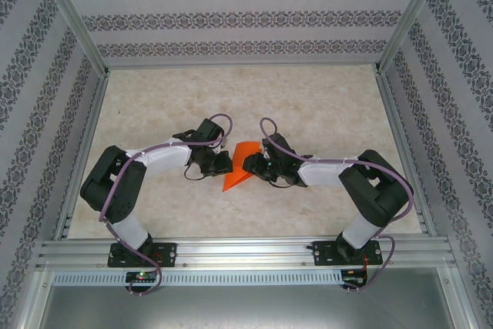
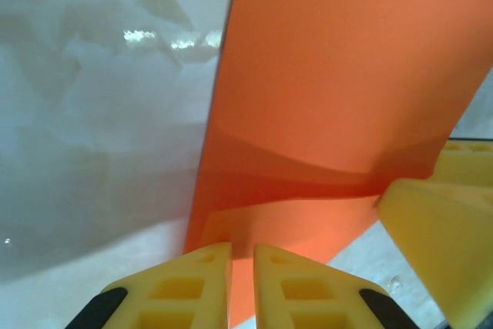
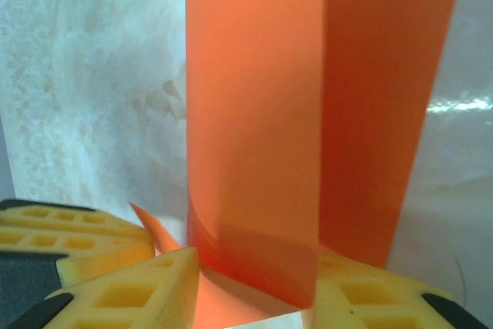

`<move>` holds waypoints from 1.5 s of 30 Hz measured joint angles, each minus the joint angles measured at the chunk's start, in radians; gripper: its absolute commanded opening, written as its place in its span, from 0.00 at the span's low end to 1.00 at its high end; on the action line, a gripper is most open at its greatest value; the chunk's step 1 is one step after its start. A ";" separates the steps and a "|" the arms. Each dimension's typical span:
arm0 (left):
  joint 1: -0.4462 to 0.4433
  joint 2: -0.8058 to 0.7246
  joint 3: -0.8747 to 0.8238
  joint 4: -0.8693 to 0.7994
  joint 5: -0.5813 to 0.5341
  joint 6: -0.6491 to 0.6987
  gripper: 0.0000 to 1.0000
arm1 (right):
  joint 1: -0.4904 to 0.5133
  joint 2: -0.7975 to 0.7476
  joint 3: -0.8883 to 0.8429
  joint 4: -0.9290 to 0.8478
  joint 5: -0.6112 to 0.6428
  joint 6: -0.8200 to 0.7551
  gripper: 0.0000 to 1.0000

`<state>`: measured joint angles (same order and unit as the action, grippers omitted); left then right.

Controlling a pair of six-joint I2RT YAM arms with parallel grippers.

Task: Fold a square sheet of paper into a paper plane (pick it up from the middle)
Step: Fourth fold the wing at the center of the table.

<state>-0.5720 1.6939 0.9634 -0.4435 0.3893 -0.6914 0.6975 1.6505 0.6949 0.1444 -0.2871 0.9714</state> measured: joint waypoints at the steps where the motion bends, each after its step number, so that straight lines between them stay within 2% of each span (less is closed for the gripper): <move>1: 0.000 0.001 0.003 0.000 -0.008 0.000 0.17 | 0.000 0.000 0.002 0.000 -0.004 -0.015 0.39; 10: 0.000 0.066 0.024 0.001 -0.015 0.000 0.16 | -0.038 0.003 0.017 -0.010 -0.043 -0.125 0.40; 18: 0.000 0.071 0.024 0.001 -0.015 0.000 0.16 | -0.060 0.016 0.028 0.000 -0.092 -0.137 0.41; 23: 0.000 0.071 0.024 0.001 -0.015 0.000 0.16 | -0.058 0.048 0.048 0.006 -0.122 -0.137 0.39; 28: 0.000 0.070 0.024 0.001 -0.015 0.000 0.18 | -0.058 0.082 0.077 -0.002 -0.134 -0.154 0.33; 36: 0.000 0.039 0.023 0.000 -0.030 0.015 0.27 | -0.058 0.090 0.082 -0.017 -0.134 -0.155 0.21; 41: -0.003 -0.056 -0.023 0.007 -0.034 0.049 0.42 | -0.058 0.094 0.083 -0.026 -0.133 -0.150 0.14; 45: -0.042 -0.140 -0.086 0.012 -0.049 0.089 0.48 | -0.058 0.098 0.090 -0.033 -0.134 -0.131 0.14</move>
<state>-0.6144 1.5536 0.8772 -0.4313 0.3405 -0.6029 0.6395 1.7481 0.7845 0.1112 -0.4206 0.8402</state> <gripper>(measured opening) 0.466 0.138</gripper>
